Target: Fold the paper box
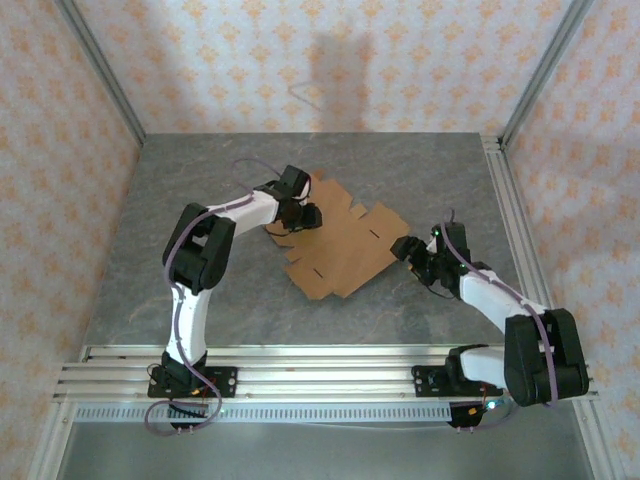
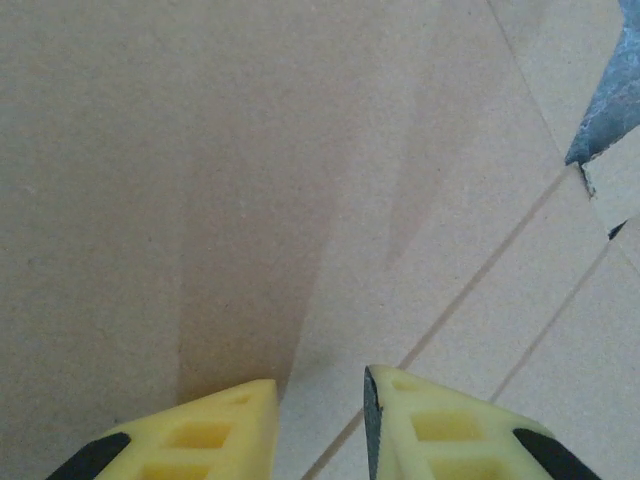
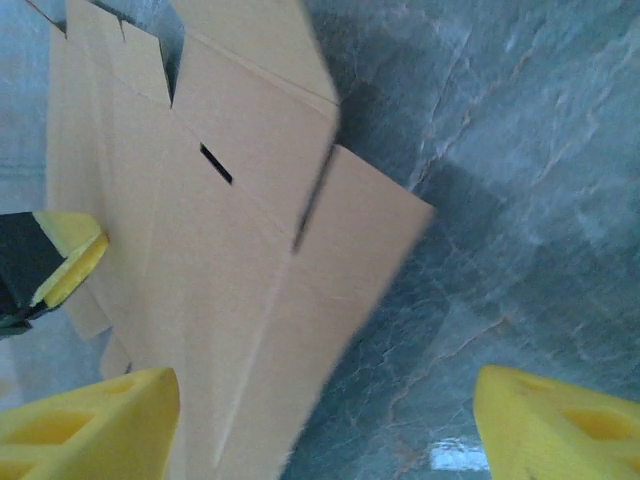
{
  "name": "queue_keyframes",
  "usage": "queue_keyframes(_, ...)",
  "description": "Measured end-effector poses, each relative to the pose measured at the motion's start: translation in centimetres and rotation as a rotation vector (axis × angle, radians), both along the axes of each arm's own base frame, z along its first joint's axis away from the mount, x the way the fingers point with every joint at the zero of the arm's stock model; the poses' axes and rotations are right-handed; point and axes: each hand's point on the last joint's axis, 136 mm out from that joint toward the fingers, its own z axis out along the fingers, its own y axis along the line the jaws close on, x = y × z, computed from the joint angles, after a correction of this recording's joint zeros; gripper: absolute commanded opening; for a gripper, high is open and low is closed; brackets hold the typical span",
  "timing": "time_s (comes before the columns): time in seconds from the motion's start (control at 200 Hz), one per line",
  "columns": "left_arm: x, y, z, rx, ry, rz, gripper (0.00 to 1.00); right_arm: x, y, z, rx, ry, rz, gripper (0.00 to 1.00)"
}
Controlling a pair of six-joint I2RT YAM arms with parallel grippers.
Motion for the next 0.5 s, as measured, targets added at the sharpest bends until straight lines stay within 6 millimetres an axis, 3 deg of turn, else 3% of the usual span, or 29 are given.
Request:
queue_keyframes(0.305,-3.2,2.2,-0.4,-0.038,0.030,0.172,0.28,0.9,2.8,1.5,0.138,-0.047,-0.020,0.77)
queue_keyframes(0.501,-4.4,3.7,-0.6,-0.098,0.025,0.344,0.26,0.2,4.1,0.6,0.176,-0.039,-0.021,0.76)
